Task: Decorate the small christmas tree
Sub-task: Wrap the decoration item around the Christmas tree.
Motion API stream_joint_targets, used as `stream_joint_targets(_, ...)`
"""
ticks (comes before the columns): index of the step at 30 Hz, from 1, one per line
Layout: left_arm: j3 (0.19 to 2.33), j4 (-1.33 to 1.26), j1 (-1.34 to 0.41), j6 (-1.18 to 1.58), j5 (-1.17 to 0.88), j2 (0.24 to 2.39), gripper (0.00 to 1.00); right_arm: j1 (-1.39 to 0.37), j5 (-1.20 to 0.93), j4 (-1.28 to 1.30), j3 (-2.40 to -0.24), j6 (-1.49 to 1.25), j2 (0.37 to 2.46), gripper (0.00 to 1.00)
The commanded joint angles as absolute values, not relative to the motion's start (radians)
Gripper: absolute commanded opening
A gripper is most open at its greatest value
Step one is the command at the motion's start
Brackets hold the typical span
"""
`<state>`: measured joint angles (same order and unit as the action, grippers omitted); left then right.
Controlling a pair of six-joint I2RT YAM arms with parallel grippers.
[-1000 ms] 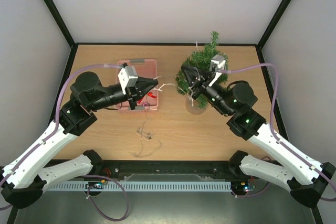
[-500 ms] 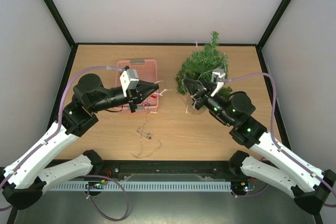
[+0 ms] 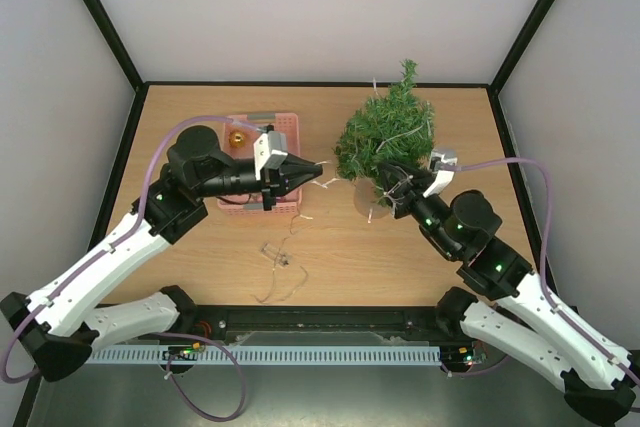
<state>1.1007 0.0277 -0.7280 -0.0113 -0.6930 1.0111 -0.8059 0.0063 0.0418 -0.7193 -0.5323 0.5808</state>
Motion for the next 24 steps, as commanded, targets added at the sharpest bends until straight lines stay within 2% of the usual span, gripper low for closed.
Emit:
stream_joint_targets(1,1.156,-0.035,-0.735,-0.027,-0.749,1.046,0.02,-0.810,0.110,0.230,-0.735,-0.533,0.541,0.29)
stream_joint_targets(11,1.205,-0.041,-0.753,-0.027,-0.748,1.117,0.02,-0.810,0.108,0.381,-0.693,-0.688,0.401,0.31)
stream_joint_targets(14,1.206,-0.044,-0.755,-0.028,-0.743,1.129,0.02,-0.810,0.120,0.452,-0.692,-0.730,0.392,0.35)
stream_joint_targets(24,1.215,-0.082,-0.774,0.005,-0.710,1.181,0.02,-0.810,0.310,0.690,-0.711,-0.923,0.392,0.38)
